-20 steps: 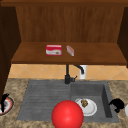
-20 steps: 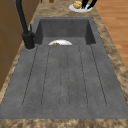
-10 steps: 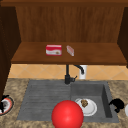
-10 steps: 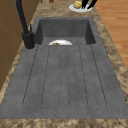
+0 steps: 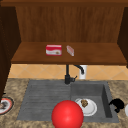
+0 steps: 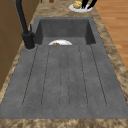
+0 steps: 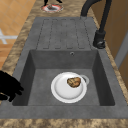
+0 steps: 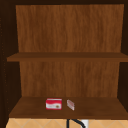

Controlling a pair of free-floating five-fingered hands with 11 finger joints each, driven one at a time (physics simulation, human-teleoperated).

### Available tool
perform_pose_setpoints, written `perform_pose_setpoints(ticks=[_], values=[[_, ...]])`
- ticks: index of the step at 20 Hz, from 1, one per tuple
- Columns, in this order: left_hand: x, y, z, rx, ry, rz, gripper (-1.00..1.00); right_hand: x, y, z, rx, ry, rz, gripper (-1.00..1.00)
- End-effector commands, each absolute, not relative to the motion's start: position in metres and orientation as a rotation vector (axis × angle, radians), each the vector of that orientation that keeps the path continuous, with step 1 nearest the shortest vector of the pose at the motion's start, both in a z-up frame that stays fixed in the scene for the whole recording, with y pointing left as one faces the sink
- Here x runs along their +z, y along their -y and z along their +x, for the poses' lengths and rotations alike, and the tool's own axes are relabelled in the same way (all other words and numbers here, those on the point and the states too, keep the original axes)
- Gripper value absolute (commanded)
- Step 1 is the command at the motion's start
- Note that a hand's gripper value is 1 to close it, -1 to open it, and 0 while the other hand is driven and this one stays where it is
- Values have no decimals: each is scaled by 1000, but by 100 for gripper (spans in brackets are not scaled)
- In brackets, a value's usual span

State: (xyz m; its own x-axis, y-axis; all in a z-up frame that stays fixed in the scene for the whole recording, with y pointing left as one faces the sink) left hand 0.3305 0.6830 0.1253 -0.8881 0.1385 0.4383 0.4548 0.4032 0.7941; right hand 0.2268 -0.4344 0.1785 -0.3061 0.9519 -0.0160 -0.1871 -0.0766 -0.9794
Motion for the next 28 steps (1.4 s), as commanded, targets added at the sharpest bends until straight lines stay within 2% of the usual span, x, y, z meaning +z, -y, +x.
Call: perform_pose_setpoints(ticks=[1,28], values=[[143,-690,325,-1466,2389,-574,-100,178,434,227,1554,1252,-932,0],[76,-686,316,-1469,2403,-512,-100,178,434,227,1554,1252,-932,0]])
